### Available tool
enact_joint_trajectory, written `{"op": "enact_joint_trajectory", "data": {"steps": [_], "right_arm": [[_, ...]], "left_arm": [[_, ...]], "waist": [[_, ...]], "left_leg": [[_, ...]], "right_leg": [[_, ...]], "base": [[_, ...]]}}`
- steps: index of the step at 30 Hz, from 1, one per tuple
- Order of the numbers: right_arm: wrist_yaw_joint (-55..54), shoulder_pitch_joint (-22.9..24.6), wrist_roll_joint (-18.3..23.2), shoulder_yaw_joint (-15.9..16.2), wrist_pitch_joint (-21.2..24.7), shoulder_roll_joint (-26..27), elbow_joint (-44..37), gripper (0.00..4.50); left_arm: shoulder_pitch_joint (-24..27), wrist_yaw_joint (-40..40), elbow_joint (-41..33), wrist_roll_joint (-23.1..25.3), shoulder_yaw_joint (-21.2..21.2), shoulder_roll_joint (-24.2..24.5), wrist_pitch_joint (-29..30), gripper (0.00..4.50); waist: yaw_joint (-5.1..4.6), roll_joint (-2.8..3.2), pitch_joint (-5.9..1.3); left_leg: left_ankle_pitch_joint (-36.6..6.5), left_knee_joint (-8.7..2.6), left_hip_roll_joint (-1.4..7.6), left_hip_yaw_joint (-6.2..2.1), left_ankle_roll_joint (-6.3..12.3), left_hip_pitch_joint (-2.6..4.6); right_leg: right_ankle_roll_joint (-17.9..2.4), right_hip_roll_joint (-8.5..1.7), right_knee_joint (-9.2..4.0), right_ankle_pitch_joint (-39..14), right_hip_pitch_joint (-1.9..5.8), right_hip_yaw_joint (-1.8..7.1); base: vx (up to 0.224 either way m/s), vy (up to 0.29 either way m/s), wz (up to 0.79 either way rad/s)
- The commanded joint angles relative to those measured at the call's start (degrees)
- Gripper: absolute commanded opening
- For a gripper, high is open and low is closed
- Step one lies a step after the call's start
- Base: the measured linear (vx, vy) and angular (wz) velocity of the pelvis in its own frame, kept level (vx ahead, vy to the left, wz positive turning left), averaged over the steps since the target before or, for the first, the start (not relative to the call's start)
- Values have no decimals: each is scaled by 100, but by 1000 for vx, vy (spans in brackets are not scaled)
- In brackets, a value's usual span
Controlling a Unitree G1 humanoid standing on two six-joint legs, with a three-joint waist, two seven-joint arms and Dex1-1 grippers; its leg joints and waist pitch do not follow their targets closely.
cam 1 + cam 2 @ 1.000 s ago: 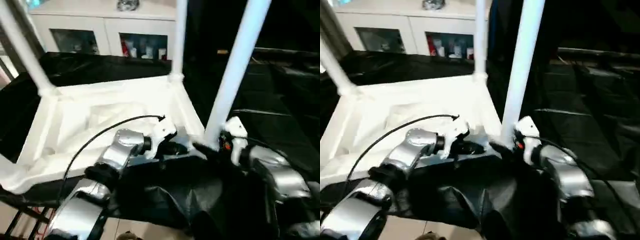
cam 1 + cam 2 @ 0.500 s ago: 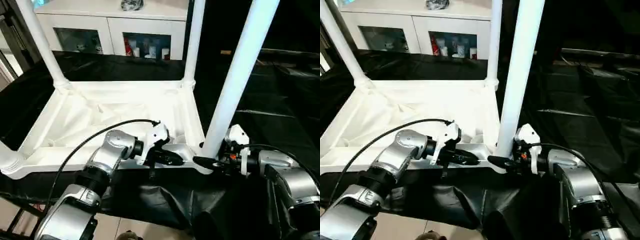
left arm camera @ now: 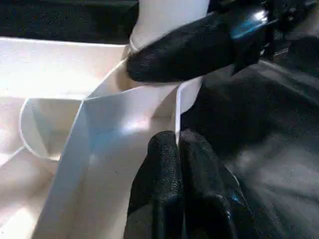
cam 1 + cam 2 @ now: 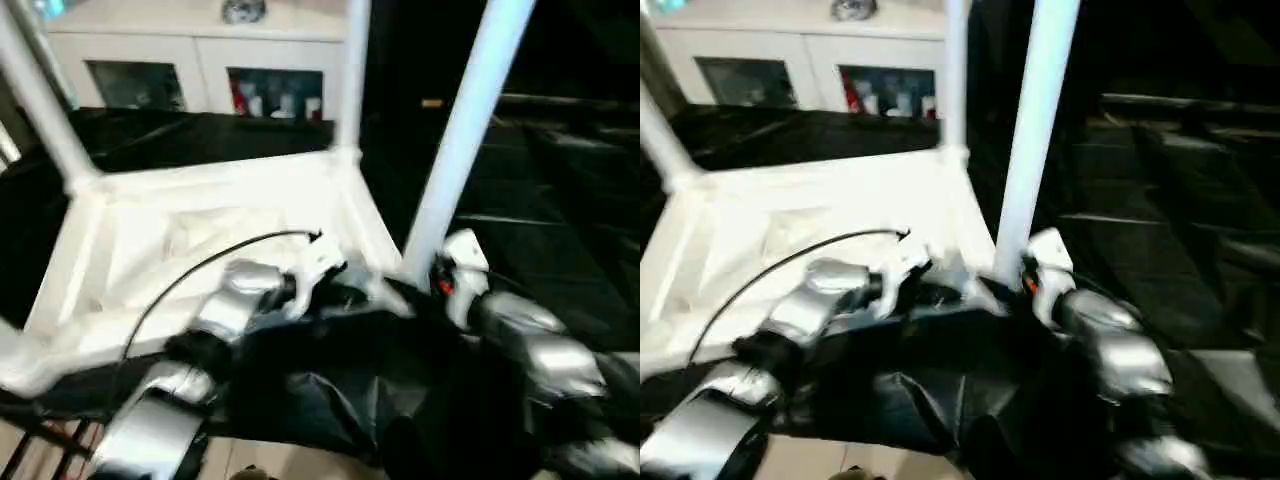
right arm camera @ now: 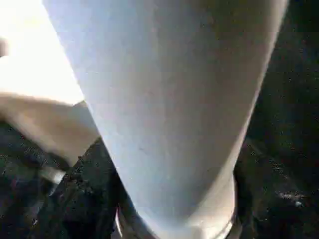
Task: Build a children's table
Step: Rotate leg to tighten
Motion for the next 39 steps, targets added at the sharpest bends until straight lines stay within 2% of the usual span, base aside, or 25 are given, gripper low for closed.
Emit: {"op": "enact_joint_trajectory", "data": {"steps": [1,3,4,6,8,10,11,13,15,18,19,20,22,24,29,30,34,35,39], "right_arm": [[-385,-8,-170,268,170,328,361,265],[-757,-140,-319,308,97,579,505,265],[-916,-221,-482,390,-27,644,600,265],[-945,-297,-603,488,-166,673,687,265],[-555,-316,-368,410,-151,699,690,265],[-484,-330,-234,276,-126,730,697,321],[-404,-313,-234,303,-146,669,646,335],[-232,-256,-296,415,-224,523,528,337],[24,-180,-311,519,-354,357,393,337],[372,-86,-298,586,-537,168,245,337],[827,-1,-178,598,-574,-26,98,337],[827,-1,-178,598,-574,-26,98,337],[1660,164,74,636,-423,-392,-256,337],[2056,238,164,671,-339,-597,-386,337],[2937,402,406,724,-162,-1049,-636,337],[3035,415,429,715,-143,-1103,-654,337],[3196,430,478,708,-102,-1195,-684,337],[3253,432,493,713,-78,-1226,-696,313],[3383,418,548,732,11,-1250,-732,293]], "left_arm": [[-284,270,-50,-126,0,-386,-219,0],[-407,516,162,-75,-22,-556,-319,0],[-451,565,236,-51,-31,-610,-366,0],[-483,564,282,-39,-35,-650,-416,0],[-496,519,303,-58,-21,-665,-473,0],[-499,481,347,-40,-21,-635,-540,0],[-473,409,335,-49,-21,-592,-572,0],[-418,273,281,-78,-20,-523,-609,0],[-359,111,219,-122,-30,-445,-646,0],[-281,-147,119,-187,-49,-353,-678,0],[-188,-477,-14,-270,-77,-246,-695,0],[-188,-477,-14,-270,-77,-246,-695,0],[-31,-987,-301,-410,-125,-47,-604,0],[51,-1234,-450,-461,-160,73,-548,0],[282,-1818,-800,-635,-183,348,-350,0],[340,-1955,-899,-672,-204,409,-301,0],[477,-2194,-1165,-731,-252,538,-142,0],[522,-2254,-1259,-751,-260,582,-91,0],[620,-2385,-1429,-770,-265,703,35,0]], "waist": [[9,-105,-345],[-1,-97,-358],[14,-73,-354],[4,-88,-359],[5,-86,-355],[3,-82,-349],[4,-102,-347],[13,-90,-350],[23,-106,-354],[45,-113,-352],[50,-115,-350],[50,-115,-350],[62,-113,-334],[88,-98,-335],[190,-94,-339],[196,-114,-338],[206,-114,-336],[204,-101,-332],[197,-111,-334]], "left_leg": [[-1333,-433,279,-111,109,34],[-1160,-419,264,-93,195,24],[-1131,-418,263,-94,215,30],[-1121,-418,260,-92,226,19],[-1168,-417,268,-88,284,24],[-1194,-423,271,-87,324,25],[-1226,-423,276,-86,332,26],[-1219,-421,278,-88,330,23],[-1138,-413,280,-85,356,22],[-1079,-400,281,-77,453,15],[-1087,-401,279,-79,483,16],[-1087,-401,279,-79,483,16],[-1142,-403,297,-75,554,12],[-1220,-405,317,-74,553,23],[-1227,-408,354,-78,503,35],[-1230,-408,352,-71,506,27],[-1212,-410,346,-77,463,27],[-1254,-418,354,-80,436,37],[-1215,-418,344,-81,411,28]], "right_leg": [[-941,-422,-491,-1922,298,295],[-1039,-407,-458,-1575,302,296],[-1036,-414,-462,-1566,305,293],[-1050,-412,-453,-1528,317,292],[-1055,-409,-457,-1524,321,293],[-1070,-405,-463,-1525,321,294],[-1072,-410,-468,-1567,321,294],[-1066,-414,-464,-1600,325,295],[-1084,-412,-445,-1471,330,296],[-1116,-423,-439,-1372,335,302],[-1131,-422,-444,-1408,346,294],[-1131,-422,-444,-1408,346,294],[-1138,-414,-452,-1507,346,291],[-1135,-414,-459,-1673,333,287],[-1161,-427,-435,-1656,318,303],[-1165,-427,-436,-1655,311,305],[-1152,-435,-433,-1757,307,300],[-1135,-430,-438,-1846,296,302],[-1106,-423,-440,-1821,292,304]], "base": [[0,0,0],[0,0,0],[0,0,0],[0,0,0],[0,0,0],[0,0,0],[0,0,0],[0,0,0],[0,0,0],[0,0,0],[0,0,0],[0,0,0],[0,0,0],[0,0,0],[0,0,0],[0,0,0],[0,0,0],[0,0,0],[0,0,0]]}}
